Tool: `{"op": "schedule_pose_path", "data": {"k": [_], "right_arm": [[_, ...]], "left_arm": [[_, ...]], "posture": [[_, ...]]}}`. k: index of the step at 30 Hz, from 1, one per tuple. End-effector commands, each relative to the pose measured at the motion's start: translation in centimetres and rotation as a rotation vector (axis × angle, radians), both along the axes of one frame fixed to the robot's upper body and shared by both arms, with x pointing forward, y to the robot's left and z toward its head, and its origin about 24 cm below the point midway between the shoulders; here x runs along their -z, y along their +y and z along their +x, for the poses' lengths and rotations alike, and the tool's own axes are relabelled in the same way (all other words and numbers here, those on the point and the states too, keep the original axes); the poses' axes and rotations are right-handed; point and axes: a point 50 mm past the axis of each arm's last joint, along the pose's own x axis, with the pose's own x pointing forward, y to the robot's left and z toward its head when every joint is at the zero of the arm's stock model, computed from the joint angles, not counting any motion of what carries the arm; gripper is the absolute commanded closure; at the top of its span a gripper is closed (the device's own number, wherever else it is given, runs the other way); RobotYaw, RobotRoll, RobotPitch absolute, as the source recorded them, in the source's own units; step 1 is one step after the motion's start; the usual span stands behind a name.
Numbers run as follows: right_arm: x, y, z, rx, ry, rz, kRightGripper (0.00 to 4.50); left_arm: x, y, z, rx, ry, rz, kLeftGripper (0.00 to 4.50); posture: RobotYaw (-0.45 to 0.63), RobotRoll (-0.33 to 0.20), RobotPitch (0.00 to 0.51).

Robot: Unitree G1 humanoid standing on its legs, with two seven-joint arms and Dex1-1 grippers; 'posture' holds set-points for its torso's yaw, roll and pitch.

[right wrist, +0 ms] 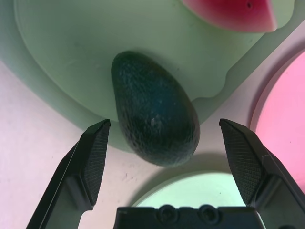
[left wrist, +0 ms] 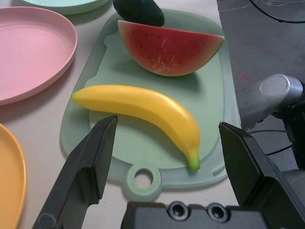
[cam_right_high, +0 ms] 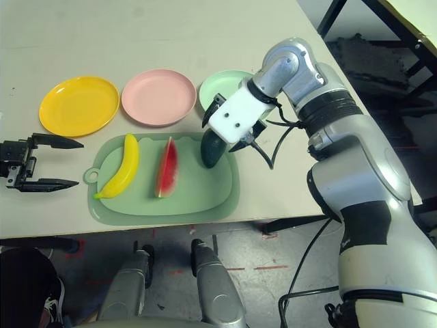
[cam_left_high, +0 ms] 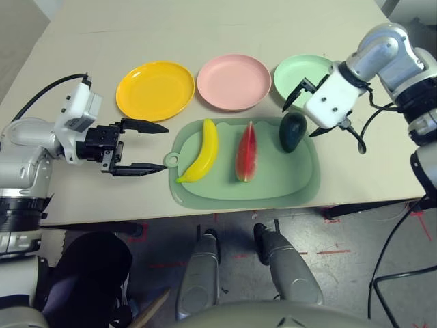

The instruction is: Place the fruits into color-matched plates.

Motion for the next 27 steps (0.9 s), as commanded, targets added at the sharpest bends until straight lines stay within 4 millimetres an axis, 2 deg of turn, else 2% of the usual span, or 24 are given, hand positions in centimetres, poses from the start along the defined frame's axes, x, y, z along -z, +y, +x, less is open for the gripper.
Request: {"op": "schedule_pose_path", "data": {"k": [1, 19, 27], "right_arm": [[0.3, 0.0, 0.0, -0.002, 0.005, -0.005, 0.0], [2.1, 0.1, 0.4, 0.014, 0.04, -0.039, 0.0], [2.3, 0.2, 0.9, 0.04, -0.003, -0.043, 0.0]], "left_arm": [[-0.1, 0.2, -0.4, -0.005, 0.004, 0.026, 0.2], [-0.3, 0.2, -0.6, -0.003, 0.006, 0.039, 0.2], [-0.3, 0.3, -0.7, -0.006, 0.009, 0.047, 0.2]], "posture": [[-0.07, 0.0, 0.292], [-0.06, 0.0, 0.307], [-0.06, 0.0, 0.311]]}}
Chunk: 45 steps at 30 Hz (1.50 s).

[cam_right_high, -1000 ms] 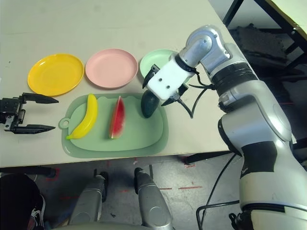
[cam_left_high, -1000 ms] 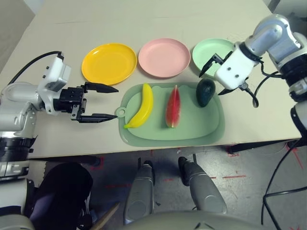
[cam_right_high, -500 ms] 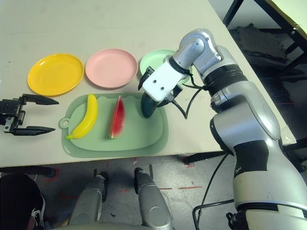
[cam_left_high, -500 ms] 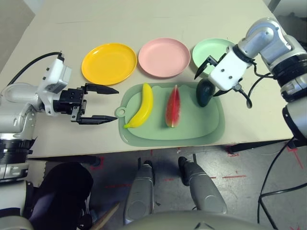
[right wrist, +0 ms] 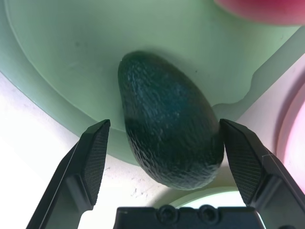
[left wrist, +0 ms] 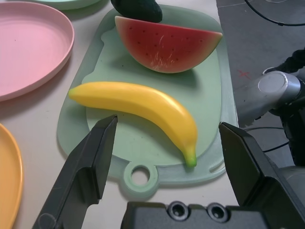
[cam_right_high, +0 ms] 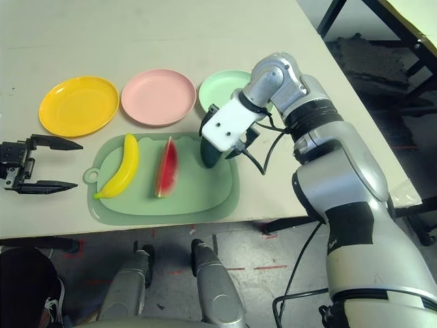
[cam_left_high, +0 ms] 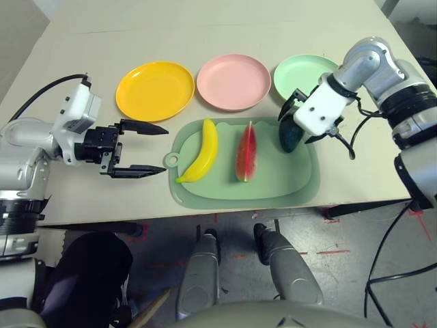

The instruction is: Place the fruits into color-matched plates.

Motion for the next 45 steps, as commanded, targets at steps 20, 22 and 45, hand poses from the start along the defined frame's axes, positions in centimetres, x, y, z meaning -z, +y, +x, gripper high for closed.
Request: {"op": "schedule_pose_path", "data": {"k": [20, 22, 45], "right_arm": [[-0.9, 0.1, 0.2, 0.048, 0.015, 0.046, 1.39], [-1.5, 0.1, 0.2, 0.056, 0.012, 0.063, 1.39], [-6.4, -2.9, 3.2, 0.555, -0.261, 0.312, 1.39]], "left_arm": [[-0.2, 0.3, -0.2, -0.008, -0.009, 0.038, 0.0], [-0.2, 0.3, -0.2, -0.009, -0.01, 0.033, 0.0], [-1.9, -0.8, 1.2, -0.174, 0.003, -0.141, 0.0]], "posture": [[-0.07, 0.0, 0.306], [-0.07, 0.0, 0.306], [-0.05, 0.0, 0.288]]}}
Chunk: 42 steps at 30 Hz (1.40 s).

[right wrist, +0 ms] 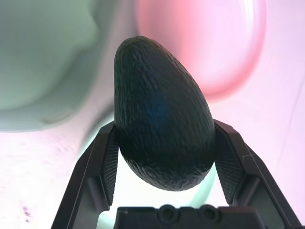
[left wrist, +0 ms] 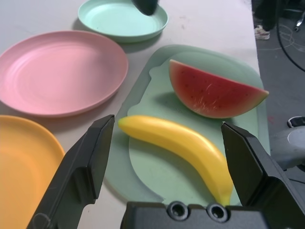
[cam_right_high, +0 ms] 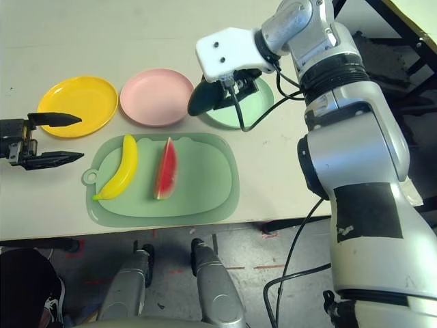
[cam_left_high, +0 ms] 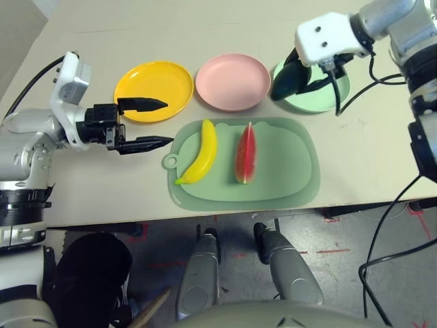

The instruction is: Place the fruits into color-matched plates.

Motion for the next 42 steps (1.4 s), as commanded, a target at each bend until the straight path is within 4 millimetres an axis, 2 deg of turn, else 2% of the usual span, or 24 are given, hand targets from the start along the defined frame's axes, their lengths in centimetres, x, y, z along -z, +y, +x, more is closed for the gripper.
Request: {"op": "schedule_pose_path", "data": {"k": [1, 4, 14, 16, 18, 23, 28, 31, 33, 38, 42], "right_arm": [[1.2, -1.4, 0.8, 0.123, -0.041, -0.036, 1.39], [2.0, -2.3, 1.3, 0.208, -0.071, -0.072, 1.39], [3.9, -3.1, 1.9, 0.309, -0.055, -0.14, 1.39], [4.0, -3.1, 1.9, 0.309, -0.05, -0.142, 0.61], [4.1, -3.1, 1.9, 0.305, -0.049, -0.141, 0.02], [3.9, -3.1, 1.8, 0.298, -0.053, -0.145, 0.02], [2.0, -2.3, 1.5, 0.238, -0.097, -0.172, 0.02], [0.2, -0.1, 0.7, 0.076, -0.094, -0.172, 0.02], [-0.6, 1.9, -0.3, -0.093, -0.072, -0.18, 0.02], [-0.8, 5.1, -3.0, -0.487, 0.003, -0.222, 0.02], [-0.8, 6.6, -4.4, -0.639, -0.045, -0.24, 0.02]], "left_arm": [[0.1, 0.2, -0.4, -0.012, 0.01, 0.042, 0.0], [0.0, 0.4, -0.5, -0.028, 0.01, 0.055, 0.0], [0.4, 0.6, -0.5, -0.042, -0.002, 0.095, 0.0], [0.4, 0.7, -0.5, -0.045, -0.004, 0.096, 0.0], [0.3, 0.8, -0.5, -0.049, -0.006, 0.097, 0.0], [0.5, 0.9, -0.5, -0.055, -0.008, 0.106, 0.0], [0.4, 0.9, -0.5, -0.045, -0.02, 0.116, 0.0], [0.3, 0.9, -0.7, 0.008, -0.026, 0.118, 0.0], [0.1, 0.8, -1.1, 0.062, -0.022, 0.119, 0.0], [0.2, 0.8, -1.8, 0.174, -0.013, 0.183, 0.0], [0.8, 0.6, -2.2, 0.219, -0.006, 0.254, 0.0]], "posture": [[-0.05, 0.0, 0.287], [-0.05, 0.0, 0.287], [-0.04, 0.0, 0.281], [-0.04, 0.0, 0.283], [-0.04, 0.0, 0.284], [-0.04, 0.0, 0.284], [-0.04, 0.0, 0.291], [-0.05, 0.0, 0.295], [-0.06, 0.0, 0.297], [-0.06, 0.0, 0.3], [-0.06, 0.0, 0.304]]}}
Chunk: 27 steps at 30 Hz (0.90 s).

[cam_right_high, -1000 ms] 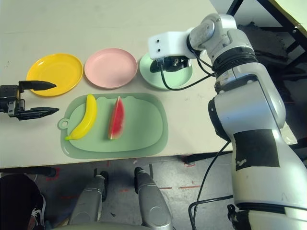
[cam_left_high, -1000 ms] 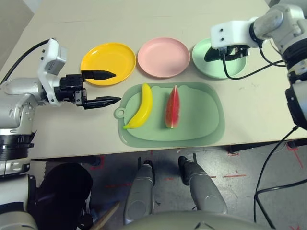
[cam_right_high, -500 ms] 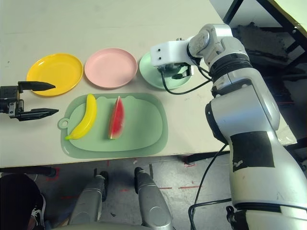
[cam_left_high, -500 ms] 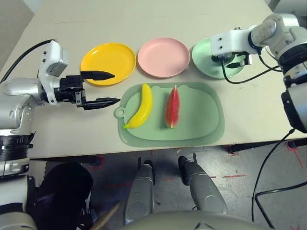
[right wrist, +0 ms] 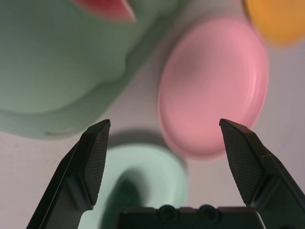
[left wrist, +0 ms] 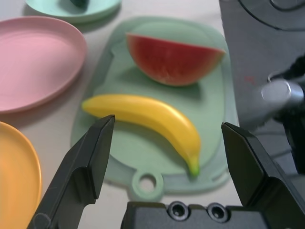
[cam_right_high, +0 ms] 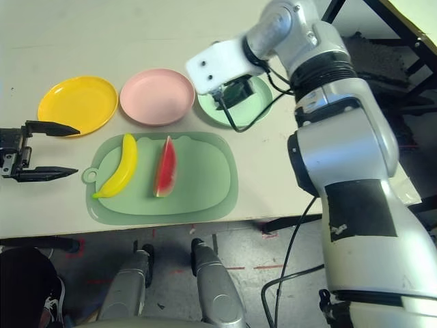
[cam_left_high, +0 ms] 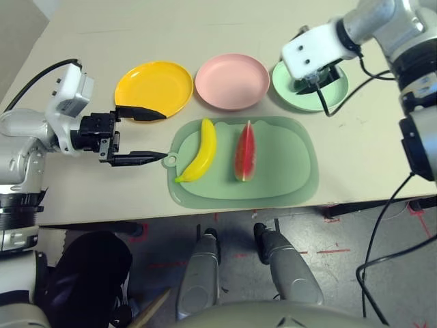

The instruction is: Place the fruits into color-matched plates.

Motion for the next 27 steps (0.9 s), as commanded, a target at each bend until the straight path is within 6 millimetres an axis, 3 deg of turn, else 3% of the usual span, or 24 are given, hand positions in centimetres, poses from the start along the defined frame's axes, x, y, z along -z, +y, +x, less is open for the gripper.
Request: {"op": "schedule_pose_path", "data": {"k": [1, 14, 27], "right_arm": [[-0.1, 1.1, -1.3, -0.123, -0.021, -0.017, 0.02], [3.6, 2.7, -4.3, -0.267, 0.099, -0.106, 0.02], [6.3, 5.2, -3.7, -0.229, 0.141, -0.113, 0.02]], "left_arm": [[0.7, -0.4, -0.3, 0.054, 0.014, 0.051, 0.0], [0.9, -0.8, 0.1, 0.08, 0.005, 0.076, 0.0], [0.8, -1.6, 0.1, 0.109, 0.01, 0.09, 0.0]], "posture": [[-0.07, 0.0, 0.302], [-0.07, 0.0, 0.314], [-0.05, 0.0, 0.32]]}}
